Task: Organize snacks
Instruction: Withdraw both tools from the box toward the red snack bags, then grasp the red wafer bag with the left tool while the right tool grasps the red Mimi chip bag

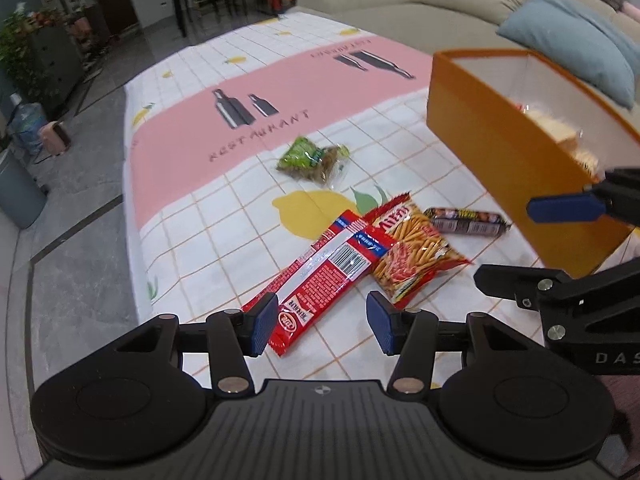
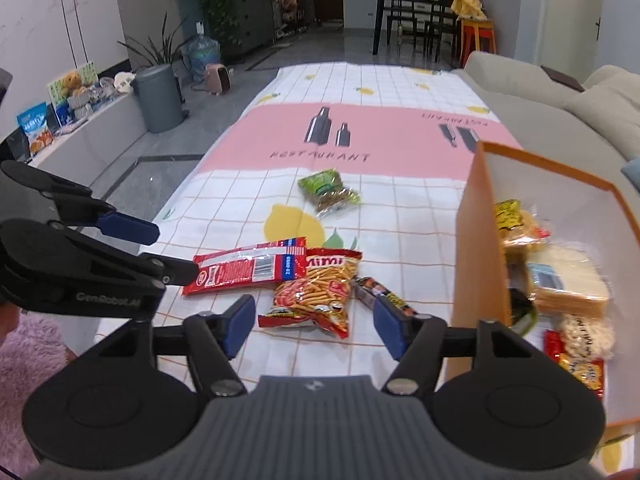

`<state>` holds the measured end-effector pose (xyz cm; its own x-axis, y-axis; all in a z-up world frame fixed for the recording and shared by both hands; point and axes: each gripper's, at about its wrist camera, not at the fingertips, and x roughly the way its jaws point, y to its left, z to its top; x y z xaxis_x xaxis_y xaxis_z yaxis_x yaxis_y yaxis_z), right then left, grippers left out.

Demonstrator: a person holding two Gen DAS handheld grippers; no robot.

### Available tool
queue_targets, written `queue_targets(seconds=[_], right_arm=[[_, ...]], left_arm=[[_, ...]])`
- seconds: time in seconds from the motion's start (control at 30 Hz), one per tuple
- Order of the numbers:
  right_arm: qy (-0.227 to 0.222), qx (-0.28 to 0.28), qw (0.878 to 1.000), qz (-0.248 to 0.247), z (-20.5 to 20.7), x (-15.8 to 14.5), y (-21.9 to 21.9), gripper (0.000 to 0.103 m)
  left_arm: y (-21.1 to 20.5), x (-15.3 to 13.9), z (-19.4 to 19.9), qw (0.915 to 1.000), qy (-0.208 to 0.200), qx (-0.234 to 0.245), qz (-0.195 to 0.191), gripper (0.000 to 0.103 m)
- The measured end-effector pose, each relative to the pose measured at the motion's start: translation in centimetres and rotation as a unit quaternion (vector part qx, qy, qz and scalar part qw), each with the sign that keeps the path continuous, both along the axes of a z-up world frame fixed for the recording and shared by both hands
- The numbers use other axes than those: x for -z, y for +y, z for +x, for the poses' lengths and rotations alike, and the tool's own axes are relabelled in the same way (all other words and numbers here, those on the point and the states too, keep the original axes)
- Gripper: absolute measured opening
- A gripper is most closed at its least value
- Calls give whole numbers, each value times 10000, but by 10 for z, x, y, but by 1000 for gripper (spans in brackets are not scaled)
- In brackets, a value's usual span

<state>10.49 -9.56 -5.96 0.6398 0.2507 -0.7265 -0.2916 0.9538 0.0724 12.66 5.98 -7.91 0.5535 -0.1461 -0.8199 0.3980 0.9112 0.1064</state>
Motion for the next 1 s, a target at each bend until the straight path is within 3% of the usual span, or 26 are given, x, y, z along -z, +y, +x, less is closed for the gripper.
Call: queue_targets(seconds=[0.2, 0.53, 0.7, 1.0], right_arm=[[253, 31, 9997, -38, 29, 22, 12, 70], [834, 72, 9965, -61, 78, 60, 26, 71], [968, 89, 9953, -12, 85, 70, 26, 69], [1019, 65, 9948, -56, 86, 78, 24, 55]], left_arm=[[1, 29, 23, 9977, 243, 633, 96, 60], [4, 58, 58, 9913, 512, 1157, 369, 60], [2, 65, 65, 9898, 554, 1252, 404, 61], [-2, 71, 73, 9906, 512, 1216, 349, 68]])
